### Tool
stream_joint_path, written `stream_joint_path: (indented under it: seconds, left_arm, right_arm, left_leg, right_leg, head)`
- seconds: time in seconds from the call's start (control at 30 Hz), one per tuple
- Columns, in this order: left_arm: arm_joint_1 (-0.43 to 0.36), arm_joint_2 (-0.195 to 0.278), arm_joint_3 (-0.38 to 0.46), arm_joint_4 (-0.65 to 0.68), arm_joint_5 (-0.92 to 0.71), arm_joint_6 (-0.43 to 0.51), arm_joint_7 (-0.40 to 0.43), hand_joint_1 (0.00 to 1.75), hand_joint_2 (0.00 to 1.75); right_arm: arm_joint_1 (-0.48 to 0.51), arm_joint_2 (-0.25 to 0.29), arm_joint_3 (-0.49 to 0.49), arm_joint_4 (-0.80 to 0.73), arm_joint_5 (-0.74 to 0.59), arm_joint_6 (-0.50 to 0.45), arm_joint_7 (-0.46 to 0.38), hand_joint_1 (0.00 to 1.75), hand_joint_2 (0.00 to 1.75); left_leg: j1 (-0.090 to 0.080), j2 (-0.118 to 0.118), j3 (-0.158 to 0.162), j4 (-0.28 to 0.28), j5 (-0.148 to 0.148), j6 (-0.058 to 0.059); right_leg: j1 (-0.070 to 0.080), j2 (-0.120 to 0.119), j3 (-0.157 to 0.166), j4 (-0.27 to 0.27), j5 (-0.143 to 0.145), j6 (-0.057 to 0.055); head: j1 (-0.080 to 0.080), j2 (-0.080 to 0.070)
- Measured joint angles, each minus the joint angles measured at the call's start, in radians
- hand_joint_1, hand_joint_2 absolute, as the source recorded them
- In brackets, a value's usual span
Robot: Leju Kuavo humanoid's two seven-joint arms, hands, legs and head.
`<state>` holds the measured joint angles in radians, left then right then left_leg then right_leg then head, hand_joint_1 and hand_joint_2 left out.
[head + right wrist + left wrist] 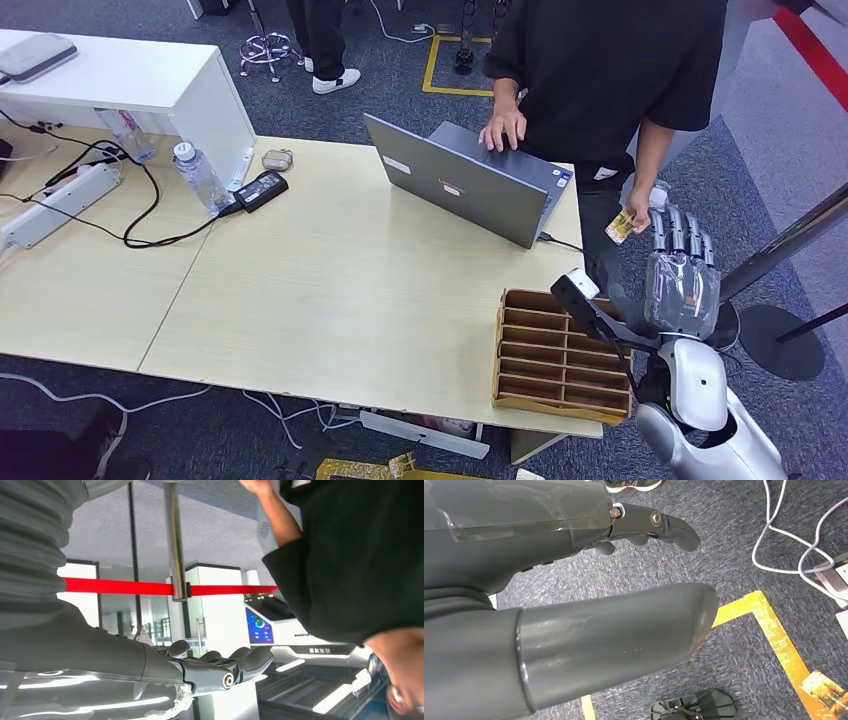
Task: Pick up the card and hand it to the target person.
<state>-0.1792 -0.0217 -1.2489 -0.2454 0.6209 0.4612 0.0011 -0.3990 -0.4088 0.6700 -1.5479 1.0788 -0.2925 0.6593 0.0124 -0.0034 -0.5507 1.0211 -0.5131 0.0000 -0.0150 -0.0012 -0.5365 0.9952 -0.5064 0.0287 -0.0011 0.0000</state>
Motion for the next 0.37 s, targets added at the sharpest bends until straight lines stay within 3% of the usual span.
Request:
stream_joint_path:
  seconds: [0.23, 0.37]
  left_arm:
    - [0.007, 0.001, 0.000, 0.000, 0.014, 0.008, -0.009, 0.00, 0.00]
    - [0.011, 0.001, 0.001, 0.000, 0.022, 0.012, -0.012, 0.00, 0.00]
  right_arm:
    - [0.018, 0.013, 0.001, -0.108, 0.007, -0.073, -0.015, 0.00, 1.75]
    - [0.033, 0.017, 0.001, -0.170, 0.084, -0.094, -0.020, 0.00, 1.75]
  left_leg:
    - [0.000, 0.000, 0.000, 0.000, 0.000, 0.000]
    - [0.000, 0.000, 0.000, 0.000, 0.000, 0.000]
  right_leg:
    - [0.000, 0.000, 0.000, 0.000, 0.000, 0.000]
    - [0.000, 0.000, 0.000, 0.000, 0.000, 0.000]
  head:
    - [0.000, 0.000]
    - [0.000, 0.000]
